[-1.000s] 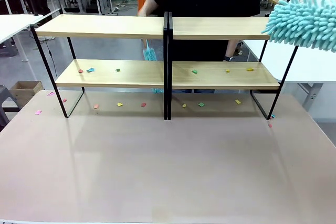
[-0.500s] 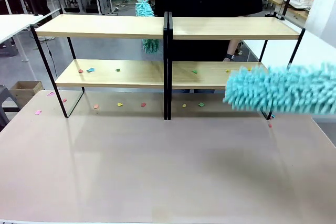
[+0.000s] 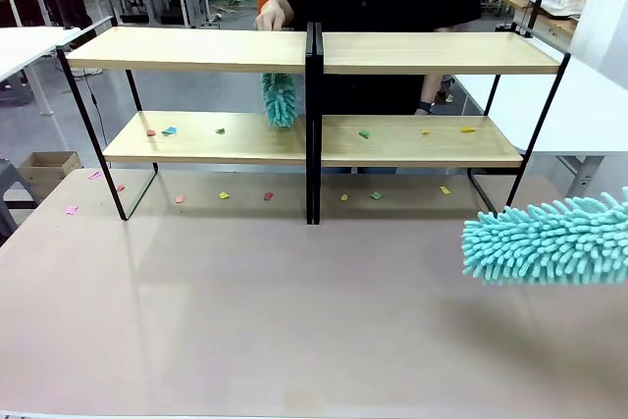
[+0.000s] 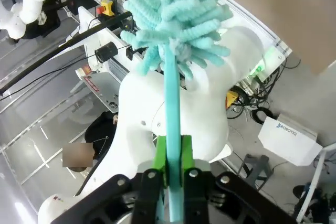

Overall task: Clean the shelves.
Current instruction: Clean a randomly selected level of the Shelf with the Duster.

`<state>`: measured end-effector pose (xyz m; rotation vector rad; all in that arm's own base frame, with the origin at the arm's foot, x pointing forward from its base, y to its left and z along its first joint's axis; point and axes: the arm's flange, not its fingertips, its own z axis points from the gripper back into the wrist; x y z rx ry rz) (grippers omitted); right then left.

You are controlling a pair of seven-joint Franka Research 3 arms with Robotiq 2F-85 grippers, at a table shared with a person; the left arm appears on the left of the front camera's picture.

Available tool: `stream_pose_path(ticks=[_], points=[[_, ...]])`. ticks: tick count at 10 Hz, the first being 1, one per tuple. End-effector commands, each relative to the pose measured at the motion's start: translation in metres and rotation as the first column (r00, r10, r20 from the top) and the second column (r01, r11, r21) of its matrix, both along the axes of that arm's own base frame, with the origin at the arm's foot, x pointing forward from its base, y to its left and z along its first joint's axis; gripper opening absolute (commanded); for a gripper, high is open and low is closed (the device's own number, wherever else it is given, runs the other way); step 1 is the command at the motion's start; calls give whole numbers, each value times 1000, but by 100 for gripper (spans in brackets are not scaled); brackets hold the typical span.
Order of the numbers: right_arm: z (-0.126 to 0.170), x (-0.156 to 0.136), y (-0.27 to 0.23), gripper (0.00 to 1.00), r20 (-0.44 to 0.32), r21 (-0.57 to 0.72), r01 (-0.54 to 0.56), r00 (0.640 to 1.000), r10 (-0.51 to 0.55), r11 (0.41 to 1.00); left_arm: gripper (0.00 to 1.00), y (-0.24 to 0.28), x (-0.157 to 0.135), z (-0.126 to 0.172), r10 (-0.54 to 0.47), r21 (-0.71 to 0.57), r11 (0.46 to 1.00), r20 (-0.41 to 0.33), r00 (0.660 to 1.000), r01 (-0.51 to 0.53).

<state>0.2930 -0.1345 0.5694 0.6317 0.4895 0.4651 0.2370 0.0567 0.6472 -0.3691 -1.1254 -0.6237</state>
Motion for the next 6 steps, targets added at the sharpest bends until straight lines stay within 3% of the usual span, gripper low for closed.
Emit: stream_pose_path(ticks=[1,6], points=[[3,4,10,12,12,60,3,1000,-4,998,100,0,1,-1,-7,-7,1000,1,1000,7],[2,2,7,12,8,40,-1,1000,0,999,100,0,1,-1,-7,-7,1000,1,1000,7]])
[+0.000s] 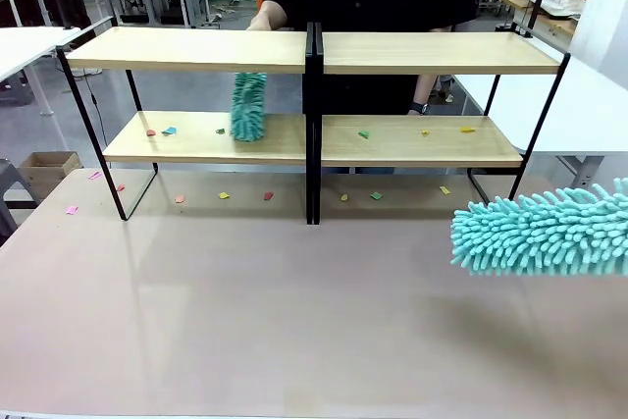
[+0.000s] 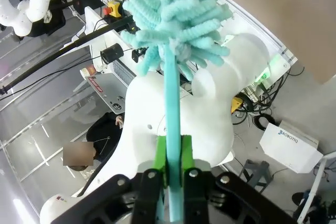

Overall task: Clean the shelves.
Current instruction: Clean a randomly selected level of the Shelf with the Duster.

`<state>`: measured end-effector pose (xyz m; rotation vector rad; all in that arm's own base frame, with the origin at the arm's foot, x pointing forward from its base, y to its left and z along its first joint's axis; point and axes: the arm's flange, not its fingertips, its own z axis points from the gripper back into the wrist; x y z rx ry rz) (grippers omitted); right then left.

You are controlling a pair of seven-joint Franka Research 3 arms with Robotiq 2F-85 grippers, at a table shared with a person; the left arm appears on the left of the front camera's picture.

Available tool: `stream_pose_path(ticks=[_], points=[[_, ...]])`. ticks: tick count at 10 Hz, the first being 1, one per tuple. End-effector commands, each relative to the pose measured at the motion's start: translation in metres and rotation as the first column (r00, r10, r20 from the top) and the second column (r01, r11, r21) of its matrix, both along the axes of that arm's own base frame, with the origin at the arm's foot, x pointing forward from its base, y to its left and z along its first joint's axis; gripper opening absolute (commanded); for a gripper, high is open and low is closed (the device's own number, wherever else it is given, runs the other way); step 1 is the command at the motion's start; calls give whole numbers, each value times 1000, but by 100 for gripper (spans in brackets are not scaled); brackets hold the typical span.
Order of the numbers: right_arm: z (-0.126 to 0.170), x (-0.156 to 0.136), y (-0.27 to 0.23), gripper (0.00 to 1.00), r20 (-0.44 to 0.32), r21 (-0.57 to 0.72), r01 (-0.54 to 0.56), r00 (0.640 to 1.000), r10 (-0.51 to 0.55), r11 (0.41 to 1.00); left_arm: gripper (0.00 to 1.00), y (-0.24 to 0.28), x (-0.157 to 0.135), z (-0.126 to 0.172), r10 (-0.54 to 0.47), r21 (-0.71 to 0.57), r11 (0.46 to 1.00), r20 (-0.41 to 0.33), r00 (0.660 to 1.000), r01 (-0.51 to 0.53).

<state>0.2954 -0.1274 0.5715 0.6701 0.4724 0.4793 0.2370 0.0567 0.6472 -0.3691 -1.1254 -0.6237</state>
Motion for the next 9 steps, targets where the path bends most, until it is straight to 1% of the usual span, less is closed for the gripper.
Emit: stream_pose_path(ticks=[1,2,3,4,5,6,7,8,9], points=[[-1,-4,-16,12,-32,-43,24,999,-25,999,100,0,1,-1,-7,-7,1000,1,1000,7],[-5,-7,-38,12,-83,-105,112,989,-121,988,100,0,1,-1,-7,-7,1000,1,1000,7],[-5,-10,-52,12,-112,-152,189,972,-207,970,100,0,1,-1,-7,-7,1000,1,1000,7],[-3,-11,-59,12,-104,-128,245,960,-258,961,100,0,1,-1,-7,-7,1000,1,1000,7],[-1,-10,-65,12,-82,-134,316,941,-328,939,100,0,1,-1,-7,-7,1000,1,1000,7],[-1,-6,-70,12,-47,-150,416,903,-427,897,100,0,1,-1,-7,-7,1000,1,1000,7],[0,-3,-68,12,-29,-125,433,898,-439,893,100,0,1,-1,-7,-7,1000,1,1000,7],[-1,-1,-67,12,-9,-142,446,892,-452,884,100,0,1,-1,-7,-7,1000,1,1000,7],[-7,-13,-83,12,-58,-141,377,920,-388,915,100,0,1,-1,-7,-7,1000,1,1000,7]])
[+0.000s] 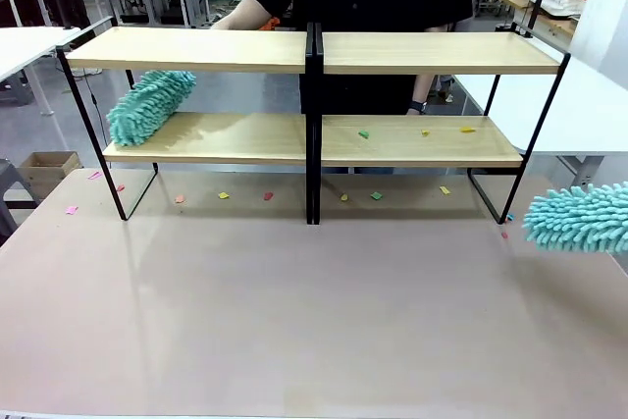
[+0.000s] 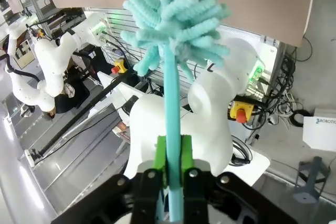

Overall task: Clean the shelves.
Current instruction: Clean a randomly selected level of the Shelf with the Duster, then clean another randomly selected level of the Shelf with the Duster.

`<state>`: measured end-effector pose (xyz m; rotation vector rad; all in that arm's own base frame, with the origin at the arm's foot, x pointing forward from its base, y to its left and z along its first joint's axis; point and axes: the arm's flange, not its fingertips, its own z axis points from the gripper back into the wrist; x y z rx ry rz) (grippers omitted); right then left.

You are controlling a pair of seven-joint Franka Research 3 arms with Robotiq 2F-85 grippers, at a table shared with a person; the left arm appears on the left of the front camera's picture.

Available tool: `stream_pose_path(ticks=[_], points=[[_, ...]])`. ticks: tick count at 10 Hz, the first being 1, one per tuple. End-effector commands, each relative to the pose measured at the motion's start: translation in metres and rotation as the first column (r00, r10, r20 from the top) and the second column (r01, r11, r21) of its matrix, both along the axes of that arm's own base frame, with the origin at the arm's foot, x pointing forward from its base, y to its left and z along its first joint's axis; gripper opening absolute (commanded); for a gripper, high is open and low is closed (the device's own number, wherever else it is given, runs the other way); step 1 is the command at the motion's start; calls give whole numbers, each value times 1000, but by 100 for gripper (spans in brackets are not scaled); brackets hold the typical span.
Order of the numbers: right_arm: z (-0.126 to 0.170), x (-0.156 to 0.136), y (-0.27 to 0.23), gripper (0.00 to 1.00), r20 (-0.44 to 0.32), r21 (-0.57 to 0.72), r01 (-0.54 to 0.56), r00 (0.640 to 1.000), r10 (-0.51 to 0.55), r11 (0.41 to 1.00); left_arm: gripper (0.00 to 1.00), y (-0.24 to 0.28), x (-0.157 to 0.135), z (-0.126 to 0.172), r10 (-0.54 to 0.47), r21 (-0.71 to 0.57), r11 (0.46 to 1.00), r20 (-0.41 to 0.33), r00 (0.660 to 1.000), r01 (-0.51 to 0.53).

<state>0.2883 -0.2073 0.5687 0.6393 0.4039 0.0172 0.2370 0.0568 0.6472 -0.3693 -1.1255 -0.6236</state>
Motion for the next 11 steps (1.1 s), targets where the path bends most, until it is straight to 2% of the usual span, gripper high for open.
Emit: stream_pose_path(ticks=[1,11], points=[[-4,-6,-3,12,-19,10,-37,999,37,999,100,0,1,-1,-7,-7,1000,1,1000,7],[-4,-6,-3,12,-19,10,-37,999,37,999,100,0,1,-1,-7,-7,1000,1,1000,7]])
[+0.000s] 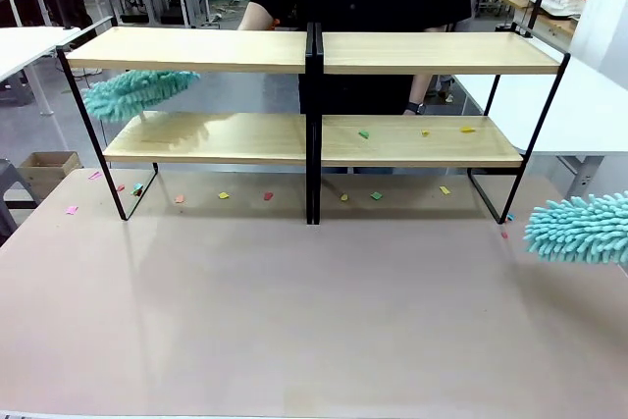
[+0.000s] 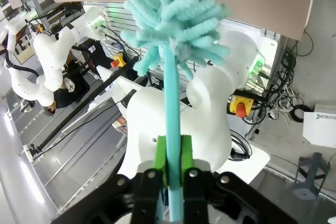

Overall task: Clean the shelves.
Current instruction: Clean another randomly selected level of the Shelf with the Duster.

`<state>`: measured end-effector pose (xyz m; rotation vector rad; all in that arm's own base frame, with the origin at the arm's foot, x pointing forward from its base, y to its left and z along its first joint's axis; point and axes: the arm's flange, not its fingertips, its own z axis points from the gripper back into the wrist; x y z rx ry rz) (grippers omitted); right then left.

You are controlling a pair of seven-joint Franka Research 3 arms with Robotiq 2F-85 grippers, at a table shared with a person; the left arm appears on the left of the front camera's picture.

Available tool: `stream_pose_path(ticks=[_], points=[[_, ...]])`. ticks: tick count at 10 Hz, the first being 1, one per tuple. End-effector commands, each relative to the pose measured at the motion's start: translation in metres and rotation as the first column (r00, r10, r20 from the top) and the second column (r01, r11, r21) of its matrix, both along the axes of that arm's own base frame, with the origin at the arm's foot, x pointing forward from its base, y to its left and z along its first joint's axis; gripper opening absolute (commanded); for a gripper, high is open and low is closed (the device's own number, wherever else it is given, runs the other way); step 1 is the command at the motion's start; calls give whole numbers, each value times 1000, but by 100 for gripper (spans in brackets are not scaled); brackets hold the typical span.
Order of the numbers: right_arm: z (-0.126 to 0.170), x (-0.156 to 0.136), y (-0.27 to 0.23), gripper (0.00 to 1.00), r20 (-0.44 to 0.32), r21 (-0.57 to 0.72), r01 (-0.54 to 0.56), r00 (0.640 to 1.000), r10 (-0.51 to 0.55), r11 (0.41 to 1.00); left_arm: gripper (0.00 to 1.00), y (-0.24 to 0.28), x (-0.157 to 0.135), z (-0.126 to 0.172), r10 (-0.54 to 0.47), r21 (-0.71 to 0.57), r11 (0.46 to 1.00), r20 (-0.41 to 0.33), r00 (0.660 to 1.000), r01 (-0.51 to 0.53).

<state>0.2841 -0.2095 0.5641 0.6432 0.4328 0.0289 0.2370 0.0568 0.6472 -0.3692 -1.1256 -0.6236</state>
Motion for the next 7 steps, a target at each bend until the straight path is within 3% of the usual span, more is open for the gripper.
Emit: stream_pose_path(ticks=[1,2,4,7], points=[[1,-2,-1,12,4,3,-18,1000,18,1000,100,0,1,-1,-7,-7,1000,1,1000,7],[0,0,0,12,0,0,0,1000,0,1000,100,0,1,-1,-7,-7,1000,1,1000,7],[0,-8,33,12,121,-9,-114,986,114,993,100,0,1,-1,-7,-7,1000,1,1000,7],[-31,1,122,12,196,-62,-273,940,280,960,100,0,1,-1,-7,-7,1000,1,1000,7]])
